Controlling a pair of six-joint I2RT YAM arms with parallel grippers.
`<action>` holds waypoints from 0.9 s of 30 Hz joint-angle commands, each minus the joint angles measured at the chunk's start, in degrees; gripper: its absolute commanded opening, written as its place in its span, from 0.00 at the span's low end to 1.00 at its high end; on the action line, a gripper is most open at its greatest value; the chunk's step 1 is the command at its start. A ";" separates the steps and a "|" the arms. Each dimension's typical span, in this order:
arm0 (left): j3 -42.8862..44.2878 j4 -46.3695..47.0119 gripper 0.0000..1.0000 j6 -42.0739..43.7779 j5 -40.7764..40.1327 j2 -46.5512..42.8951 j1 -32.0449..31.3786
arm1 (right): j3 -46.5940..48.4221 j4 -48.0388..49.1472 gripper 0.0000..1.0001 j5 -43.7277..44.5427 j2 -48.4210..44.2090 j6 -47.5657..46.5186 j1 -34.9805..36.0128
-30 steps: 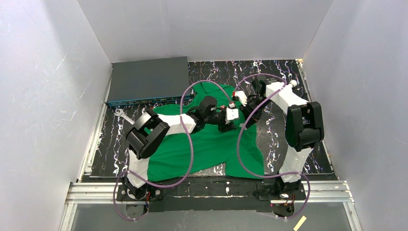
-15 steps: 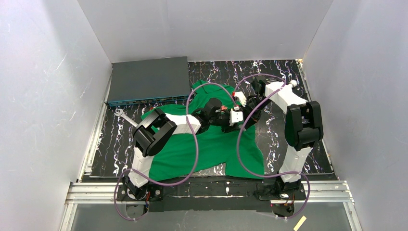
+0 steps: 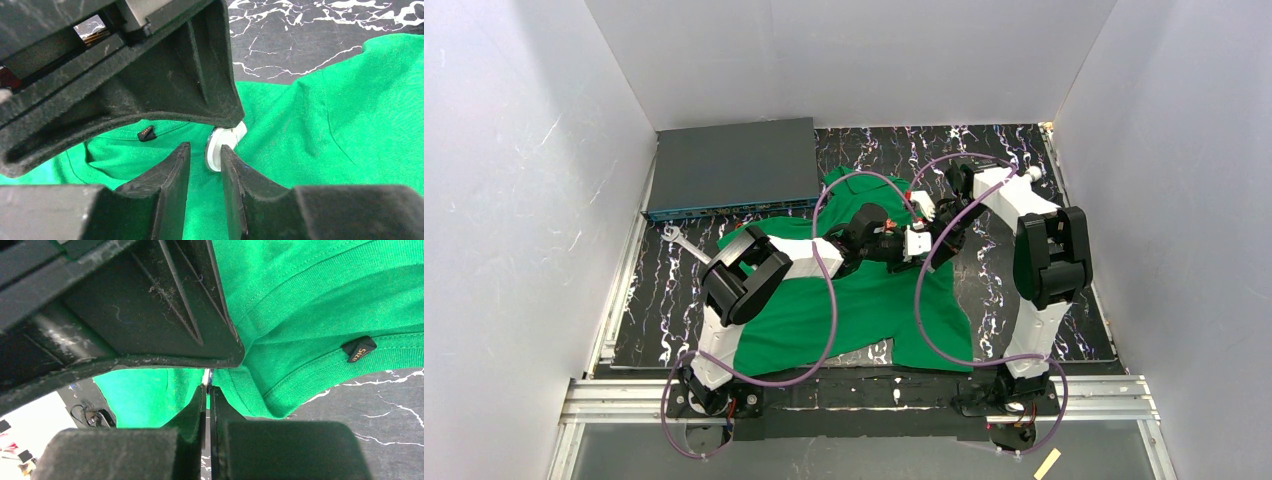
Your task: Remove the brooch from the garment
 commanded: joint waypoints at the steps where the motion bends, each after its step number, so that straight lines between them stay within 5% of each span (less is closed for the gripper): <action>1: 1.13 0.25 0.27 0.44 1.96 0.73 -0.52 | 2.73 -2.80 0.01 -2.40 0.09 -1.60 -0.15; 11: 1.36 -1.97 0.00 -1.51 1.69 0.35 -0.70 | 3.03 -2.76 0.02 -3.95 -0.31 -1.24 -1.00; 17: 1.15 -1.96 0.00 -7.71 1.25 -0.23 -0.18 | 3.08 -0.44 0.45 -6.34 -1.25 2.94 -7.09; 27: 4.97 -2.28 0.00 -29.81 2.34 2.06 1.47 | -7.71 13.38 0.50 -8.92 -8.90 15.85 -13.95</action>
